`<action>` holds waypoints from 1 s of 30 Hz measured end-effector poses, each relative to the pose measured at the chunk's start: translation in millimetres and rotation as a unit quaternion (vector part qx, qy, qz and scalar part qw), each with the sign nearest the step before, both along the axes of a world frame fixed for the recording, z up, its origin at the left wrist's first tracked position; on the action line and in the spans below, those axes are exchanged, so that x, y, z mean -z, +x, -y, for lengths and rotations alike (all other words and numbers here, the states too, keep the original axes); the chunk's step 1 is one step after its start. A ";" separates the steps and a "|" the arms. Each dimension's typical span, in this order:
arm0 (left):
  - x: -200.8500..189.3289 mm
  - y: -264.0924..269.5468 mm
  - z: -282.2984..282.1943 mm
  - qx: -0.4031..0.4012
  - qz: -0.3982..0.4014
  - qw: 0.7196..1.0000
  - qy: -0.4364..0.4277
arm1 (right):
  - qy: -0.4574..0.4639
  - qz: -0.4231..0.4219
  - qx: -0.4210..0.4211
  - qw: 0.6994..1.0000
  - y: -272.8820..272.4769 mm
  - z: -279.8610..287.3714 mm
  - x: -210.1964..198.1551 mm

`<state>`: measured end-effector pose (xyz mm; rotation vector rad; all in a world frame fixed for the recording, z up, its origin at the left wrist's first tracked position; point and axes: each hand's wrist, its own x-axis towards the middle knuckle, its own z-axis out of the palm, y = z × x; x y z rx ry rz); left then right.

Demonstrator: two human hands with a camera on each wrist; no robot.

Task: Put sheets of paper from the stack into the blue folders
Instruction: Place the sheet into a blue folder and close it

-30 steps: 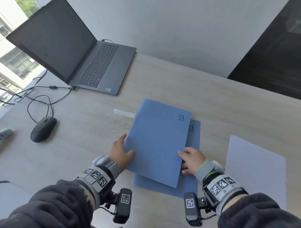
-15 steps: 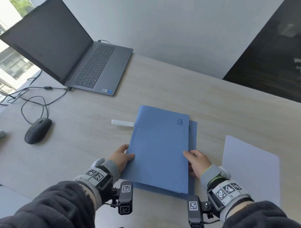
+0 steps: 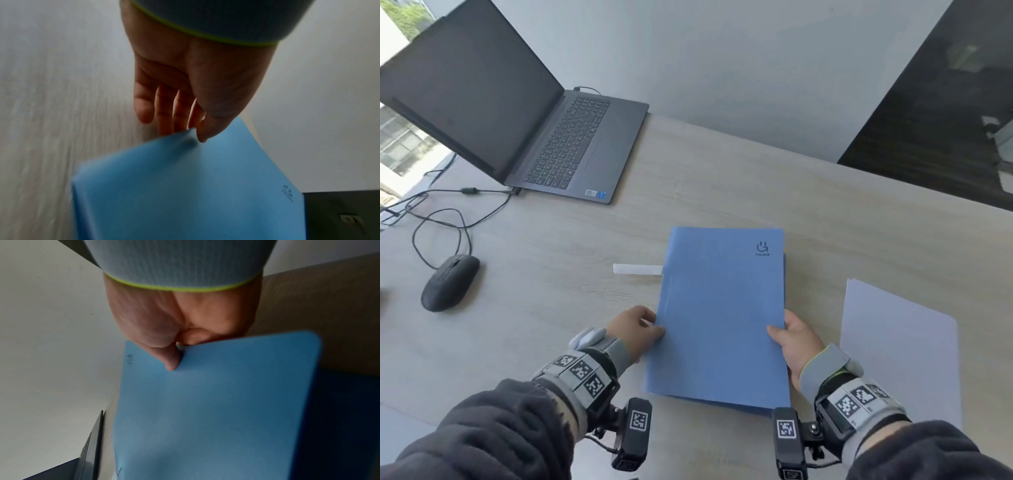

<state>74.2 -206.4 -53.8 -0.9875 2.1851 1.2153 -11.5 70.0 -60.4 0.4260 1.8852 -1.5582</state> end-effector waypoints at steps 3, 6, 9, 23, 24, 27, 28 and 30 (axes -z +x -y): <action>-9.2 -9.8 11.6 0.032 -0.070 0.986 -0.145 | 0.006 -0.019 -0.008 1.000 -2.2 -9.6 -2.7; -19.9 -19.2 19.6 0.096 -0.094 0.958 -0.252 | -0.017 -0.028 -0.006 0.999 -1.9 -16.0 -6.7; -19.3 -26.7 24.6 0.175 -0.046 0.943 -0.280 | -0.039 -0.042 -0.008 0.998 -1.5 -17.2 -9.4; -19.0 -28.8 3.4 -0.021 -0.074 0.997 0.030 | -0.082 -0.038 0.012 0.996 3.6 -21.4 -7.2; -16.2 -29.3 0.6 -0.057 -0.073 0.994 0.062 | -0.086 -0.040 0.013 0.995 4.5 -19.7 -7.2; -8.0 -27.3 -4.8 -0.128 -0.077 0.983 0.107 | -0.091 -0.046 0.016 0.995 5.9 -13.2 -6.7; -5.7 -25.8 -5.1 -0.148 -0.075 0.979 0.116 | -0.093 -0.048 0.018 0.994 5.9 -11.2 -6.7; -4.1 -22.7 -5.4 -0.196 -0.072 0.967 0.147 | -0.092 -0.052 0.017 0.994 5.9 -6.1 -4.3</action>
